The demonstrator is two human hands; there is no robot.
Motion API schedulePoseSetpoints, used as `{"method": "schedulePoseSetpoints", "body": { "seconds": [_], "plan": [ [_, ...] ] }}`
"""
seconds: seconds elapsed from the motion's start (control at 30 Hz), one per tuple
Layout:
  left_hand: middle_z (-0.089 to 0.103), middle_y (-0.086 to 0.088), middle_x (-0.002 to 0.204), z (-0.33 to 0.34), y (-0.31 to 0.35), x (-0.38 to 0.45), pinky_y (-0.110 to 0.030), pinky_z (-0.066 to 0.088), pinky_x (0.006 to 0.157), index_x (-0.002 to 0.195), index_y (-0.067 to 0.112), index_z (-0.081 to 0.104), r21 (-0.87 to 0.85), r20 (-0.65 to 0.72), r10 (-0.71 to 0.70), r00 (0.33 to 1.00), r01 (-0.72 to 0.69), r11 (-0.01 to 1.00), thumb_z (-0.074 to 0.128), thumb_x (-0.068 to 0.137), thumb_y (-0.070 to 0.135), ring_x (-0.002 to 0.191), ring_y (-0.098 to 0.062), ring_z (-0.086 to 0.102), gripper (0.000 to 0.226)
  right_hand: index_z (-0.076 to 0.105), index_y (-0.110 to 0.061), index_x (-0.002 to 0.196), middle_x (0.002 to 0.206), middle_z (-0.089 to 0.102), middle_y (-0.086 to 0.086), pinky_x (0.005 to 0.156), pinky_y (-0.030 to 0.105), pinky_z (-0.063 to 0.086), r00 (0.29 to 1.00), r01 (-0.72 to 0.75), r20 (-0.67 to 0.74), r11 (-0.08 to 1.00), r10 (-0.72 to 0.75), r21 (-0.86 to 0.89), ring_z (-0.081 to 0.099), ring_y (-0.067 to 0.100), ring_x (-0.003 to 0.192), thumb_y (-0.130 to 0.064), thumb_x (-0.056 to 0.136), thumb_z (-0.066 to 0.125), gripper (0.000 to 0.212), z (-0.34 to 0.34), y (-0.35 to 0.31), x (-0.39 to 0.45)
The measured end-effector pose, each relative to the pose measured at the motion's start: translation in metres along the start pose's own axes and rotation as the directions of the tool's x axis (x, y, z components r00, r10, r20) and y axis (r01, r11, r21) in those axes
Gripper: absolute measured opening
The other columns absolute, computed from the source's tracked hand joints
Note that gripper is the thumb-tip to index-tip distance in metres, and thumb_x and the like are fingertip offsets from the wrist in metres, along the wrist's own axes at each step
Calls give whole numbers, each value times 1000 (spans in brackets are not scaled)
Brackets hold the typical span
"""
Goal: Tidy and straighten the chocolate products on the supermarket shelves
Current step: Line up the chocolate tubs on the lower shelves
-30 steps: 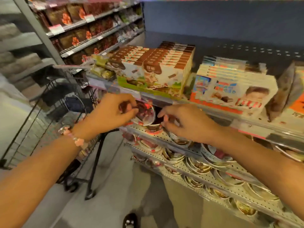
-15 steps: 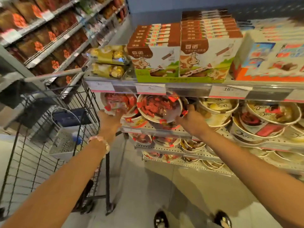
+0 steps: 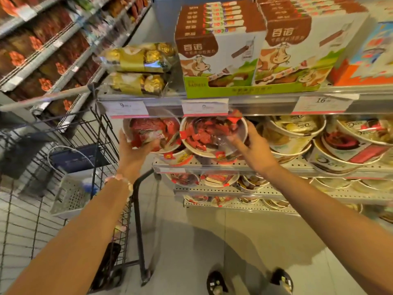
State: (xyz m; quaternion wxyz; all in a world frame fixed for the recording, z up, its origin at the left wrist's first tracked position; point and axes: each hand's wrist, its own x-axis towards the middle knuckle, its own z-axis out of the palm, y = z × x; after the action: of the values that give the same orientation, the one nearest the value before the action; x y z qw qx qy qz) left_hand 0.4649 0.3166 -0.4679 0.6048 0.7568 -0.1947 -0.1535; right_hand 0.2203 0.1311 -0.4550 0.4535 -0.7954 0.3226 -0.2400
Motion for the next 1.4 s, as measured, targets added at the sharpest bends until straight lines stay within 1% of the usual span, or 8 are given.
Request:
{"method": "schedulePoseSetpoints", "body": {
  "seconds": [0.17, 0.47, 0.8, 0.93, 1.03, 1.17, 1.27, 1.4],
  "plan": [
    [62, 2, 121, -4, 4, -13, -28, 57, 79, 134, 17, 43, -29, 65, 87, 994, -86, 996, 86, 60, 17, 108, -8, 61, 86, 46, -19, 129, 79, 65, -18, 58, 28, 55, 996, 48, -84, 987, -36, 153, 67, 10, 68, -32, 90, 60, 44, -5, 0, -3],
    [69, 4, 96, 14, 33, -11, -19, 48, 48, 99, 31, 58, -229, 13, -99, 995, 99, 968, 80, 68, 12, 73, -7, 67, 42, 53, -7, 89, 45, 61, 4, 35, 17, 40, 970, -55, -163, 819, 179, 570, 56, 13, 35, -22, 92, 59, 16, -6, -12, 5],
    [66, -2, 92, 14, 41, -1, -15, 41, 45, 106, 17, 60, -377, 229, -276, 934, 346, 859, 69, 82, 21, 55, -4, 56, 26, 46, -7, 102, 59, 66, 9, 47, 23, 48, 963, -146, -57, 685, 264, 714, 60, 18, 47, -23, 101, 37, 19, -9, -9, 6],
    [68, 8, 100, 7, 22, -9, -20, 52, 63, 114, 27, 54, -259, 291, -101, 951, 180, 949, 78, 69, 23, 84, -9, 65, 50, 40, -10, 126, 73, 62, 3, 54, 26, 48, 920, -22, -312, 823, 239, 567, 58, 13, 58, -22, 96, 35, 33, 12, 0, -11],
    [52, 29, 111, 14, 7, -19, -5, 47, 72, 123, 35, 38, 38, 202, 93, 975, -102, 994, 86, 53, 24, 97, 15, 55, 86, 32, -7, 136, 100, 51, -1, 84, 33, 47, 894, 4, -420, 935, 156, 356, 52, 6, 90, -16, 82, 49, 58, 32, 9, -22],
    [48, 17, 124, 27, -3, -17, -5, 42, 85, 135, 24, 28, 116, 138, 154, 978, -170, 979, 91, 48, 23, 109, 14, 47, 107, 20, -5, 144, 138, 35, 13, 111, 40, 33, 936, -18, -346, 988, 70, 151, 36, 21, 132, -20, 64, 80, 102, 42, 21, -9],
    [47, 2, 132, 36, -5, -11, -19, 43, 94, 135, 20, 22, 84, 84, 163, 983, -170, 982, 92, 50, 20, 120, -6, 48, 110, 14, -11, 145, 140, 39, 8, 110, 36, 35, 953, 2, -295, 974, 66, 227, 39, 17, 132, -25, 54, 89, 119, 44, 20, 5],
    [48, 6, 122, 41, -4, -5, -6, 45, 82, 123, 27, 21, 75, 28, 157, 987, -159, 984, 92, 48, 27, 109, 4, 51, 103, 3, -17, 148, 143, 39, 4, 109, 39, 37, 957, -71, -256, 966, 137, 249, 40, 15, 131, -13, 57, 88, 125, 44, 25, 13]
  ]
}}
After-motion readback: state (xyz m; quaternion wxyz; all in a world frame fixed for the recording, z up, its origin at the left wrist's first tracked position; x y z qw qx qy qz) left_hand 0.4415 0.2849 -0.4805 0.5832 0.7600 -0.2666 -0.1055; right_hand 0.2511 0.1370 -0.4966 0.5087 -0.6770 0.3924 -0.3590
